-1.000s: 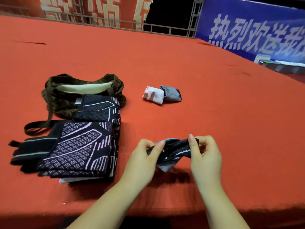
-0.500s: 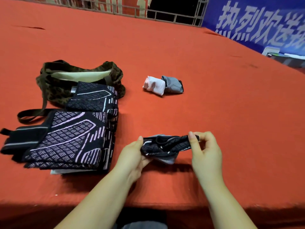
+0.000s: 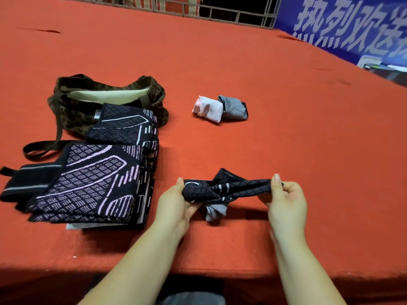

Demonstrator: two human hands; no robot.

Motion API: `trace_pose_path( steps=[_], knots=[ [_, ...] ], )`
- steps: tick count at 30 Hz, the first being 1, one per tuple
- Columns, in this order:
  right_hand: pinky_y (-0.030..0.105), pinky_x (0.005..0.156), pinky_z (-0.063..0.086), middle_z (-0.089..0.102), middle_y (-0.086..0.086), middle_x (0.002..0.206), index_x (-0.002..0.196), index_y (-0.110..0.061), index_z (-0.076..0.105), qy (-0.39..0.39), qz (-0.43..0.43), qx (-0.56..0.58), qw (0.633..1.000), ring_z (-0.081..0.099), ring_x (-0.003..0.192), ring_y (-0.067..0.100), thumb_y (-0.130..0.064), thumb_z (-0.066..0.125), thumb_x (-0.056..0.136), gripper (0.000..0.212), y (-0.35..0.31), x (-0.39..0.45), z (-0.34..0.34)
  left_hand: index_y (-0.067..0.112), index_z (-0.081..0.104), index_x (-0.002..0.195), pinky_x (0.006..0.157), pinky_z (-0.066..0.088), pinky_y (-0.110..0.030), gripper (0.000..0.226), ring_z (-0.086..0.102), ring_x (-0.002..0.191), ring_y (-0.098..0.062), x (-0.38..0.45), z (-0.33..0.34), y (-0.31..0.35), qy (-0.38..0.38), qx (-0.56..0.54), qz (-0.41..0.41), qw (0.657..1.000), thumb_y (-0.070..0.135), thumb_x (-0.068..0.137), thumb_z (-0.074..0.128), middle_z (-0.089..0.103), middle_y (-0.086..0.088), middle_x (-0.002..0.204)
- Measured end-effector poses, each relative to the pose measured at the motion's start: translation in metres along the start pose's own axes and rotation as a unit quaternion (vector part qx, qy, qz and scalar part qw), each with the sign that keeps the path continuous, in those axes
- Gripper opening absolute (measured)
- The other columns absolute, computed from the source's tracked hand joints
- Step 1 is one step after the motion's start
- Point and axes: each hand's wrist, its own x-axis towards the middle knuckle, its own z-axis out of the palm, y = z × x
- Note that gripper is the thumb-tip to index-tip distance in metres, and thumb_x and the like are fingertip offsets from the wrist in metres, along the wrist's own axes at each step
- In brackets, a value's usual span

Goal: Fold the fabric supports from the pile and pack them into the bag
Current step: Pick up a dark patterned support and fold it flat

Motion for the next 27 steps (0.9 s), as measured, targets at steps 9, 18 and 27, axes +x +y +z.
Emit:
trace_pose_path(
  steps=[9, 18, 27],
  knots=[
    [0.014, 0.048, 0.05, 0.052, 0.002, 0.061, 0.073, -0.014, 0.044, 0.071, 0.029, 0.047, 0.996, 0.057, 0.047, 0.0, -0.025, 0.051, 0.097, 0.027, 0.0, 0.014, -0.013, 0.009, 0.056, 0.08, 0.073, 0.053, -0.037, 0.027, 0.059, 0.072, -0.02, 0.002, 0.001, -0.003, 0.047, 0.085, 0.05, 0.994, 0.024, 0.1, 0.045, 0.06, -0.007, 0.078],
    [0.047, 0.071, 0.051, 0.055, 0.009, 0.068, 0.085, -0.01, 0.049, 0.135, -0.019, -0.06, 0.989, 0.057, 0.066, 0.03, -0.04, 0.051, 0.094, 0.032, 0.006, 0.027, -0.026, 0.013, 0.059, 0.071, 0.09, 0.049, -0.047, 0.035, 0.057, 0.08, -0.024, 0.01, -0.002, -0.005, 0.099, 0.149, 0.134, 0.975, 0.028, 0.099, 0.045, 0.059, -0.004, 0.074],
    [0.013, 0.048, 0.036, 0.051, -0.003, 0.054, 0.08, -0.006, 0.051, 0.005, -0.034, -0.125, 0.991, 0.047, 0.048, 0.012, -0.027, 0.053, 0.095, 0.026, 0.013, 0.008, -0.028, 0.01, 0.066, 0.096, 0.084, 0.051, -0.034, 0.02, 0.068, 0.087, -0.018, 0.004, -0.004, -0.005, -0.127, 0.159, 0.14, 0.969, 0.023, 0.095, 0.051, 0.073, -0.003, 0.088]
  ],
)
